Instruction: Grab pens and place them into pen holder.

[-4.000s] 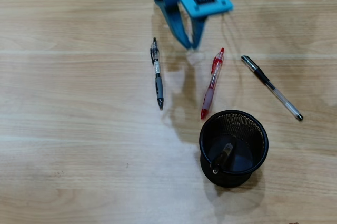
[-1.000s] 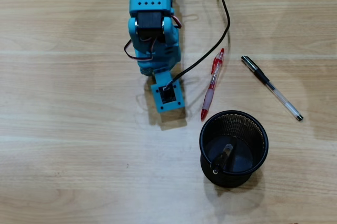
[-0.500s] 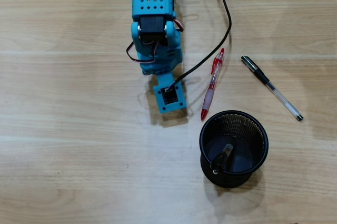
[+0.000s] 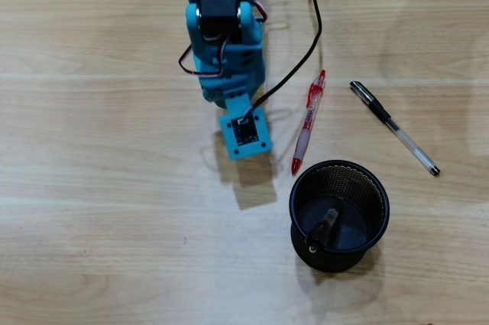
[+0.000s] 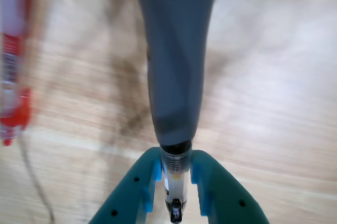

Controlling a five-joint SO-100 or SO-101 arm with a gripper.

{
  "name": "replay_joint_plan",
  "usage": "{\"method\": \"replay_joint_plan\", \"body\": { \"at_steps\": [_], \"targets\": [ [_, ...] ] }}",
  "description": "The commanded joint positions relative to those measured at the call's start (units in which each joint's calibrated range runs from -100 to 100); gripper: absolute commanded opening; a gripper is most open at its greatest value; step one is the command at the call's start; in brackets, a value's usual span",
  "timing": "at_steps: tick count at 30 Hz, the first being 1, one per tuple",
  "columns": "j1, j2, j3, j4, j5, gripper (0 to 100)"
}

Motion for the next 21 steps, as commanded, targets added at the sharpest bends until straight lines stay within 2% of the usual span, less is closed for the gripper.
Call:
{"method": "replay_joint_plan", "body": {
  "at_steps": [1, 5, 14, 21],
  "targets": [
    [0.61, -11.99, -2.08, -0.03, 0.13, 2],
    [0.25, -17.78, -1.9, 0.14, 0.23, 2],
    [-3.2, -24.42, -2.89, -1.15, 6.38, 2],
    [-10.01, -24.59, -3.61, -9.42, 6.12, 2]
  ]
}}
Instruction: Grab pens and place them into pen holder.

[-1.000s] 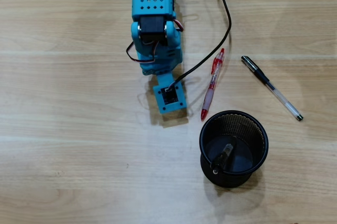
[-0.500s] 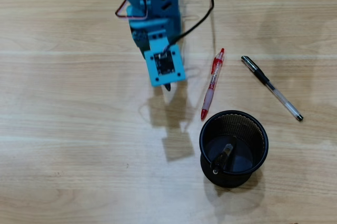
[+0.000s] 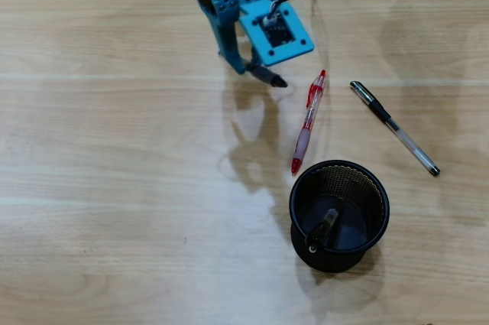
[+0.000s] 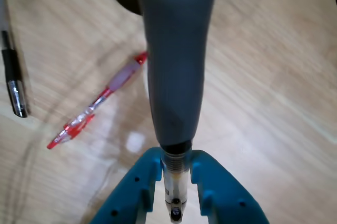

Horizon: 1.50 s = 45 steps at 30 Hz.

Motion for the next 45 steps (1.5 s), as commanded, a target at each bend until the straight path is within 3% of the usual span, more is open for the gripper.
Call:
{"method": "replay_joint_plan", "body": {
  "at_steps": [1, 10, 18, 26, 45],
  "targets": [
    [-4.43, -2.96, -3.17, -6.12, -0.11, 2],
    [-12.51, 6.95, -12.45, -22.91, -6.1, 2],
    [-12.14, 15.02, -19.12, -45.21, -10.98, 2],
    [-10.78, 22.07, -19.03, -59.33, -13.37, 2],
    [-8.06, 36.86, -19.3, -64.49, -13.42, 2]
  ]
}}
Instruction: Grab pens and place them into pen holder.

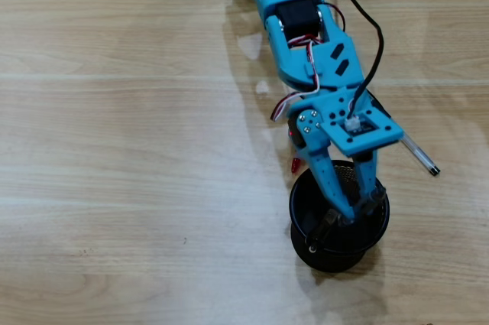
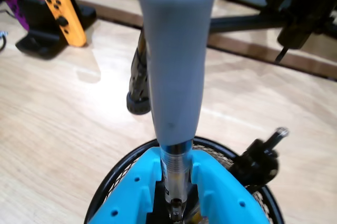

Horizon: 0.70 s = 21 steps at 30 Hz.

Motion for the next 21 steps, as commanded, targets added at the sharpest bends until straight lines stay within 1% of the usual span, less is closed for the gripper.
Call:
{"method": "replay_joint_plan", "body": {
  "at_steps": [1, 2, 6, 15, 18, 21],
  "targets": [
    [0.78, -0.04, -3.15, -1.17, -0.17, 2],
    [0.78, -0.04, -3.15, -1.17, -0.17, 3],
    [0.78, -0.21, -3.15, -1.08, -0.17, 12],
    [0.97, -3.65, -2.52, -0.31, -0.07, 13],
    [0.88, -9.03, -2.43, 6.75, 0.03, 11],
    [1.15, -15.24, -2.52, 16.65, 0.13, 2]
  ]
}}
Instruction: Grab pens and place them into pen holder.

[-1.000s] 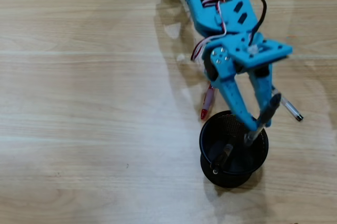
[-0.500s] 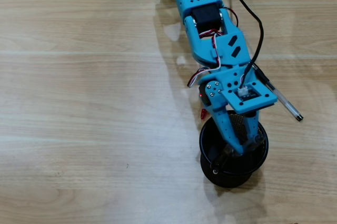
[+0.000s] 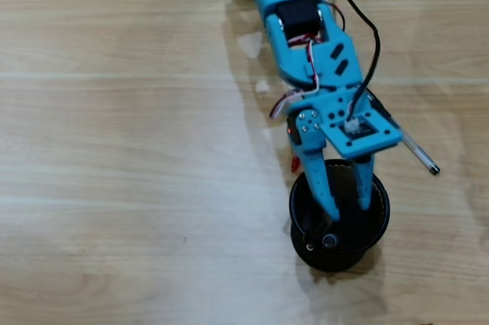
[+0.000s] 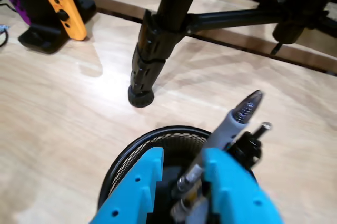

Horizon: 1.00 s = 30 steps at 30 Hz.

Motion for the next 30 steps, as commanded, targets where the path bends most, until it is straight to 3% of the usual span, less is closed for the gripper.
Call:
{"method": "replay_joint_plan", "body": {
  "at_steps": [1, 12, 16, 24, 30],
  "targets": [
    [1.06, -13.52, -2.61, 13.09, 0.13, 2],
    [1.06, -39.73, -2.33, 48.39, 0.08, 2],
    [1.06, -46.28, -1.25, 56.82, 0.03, 2],
    [0.78, -58.46, 16.77, 57.86, -0.32, 2],
    [0.69, -65.86, 33.81, 47.1, -0.32, 2]
  ]
}}
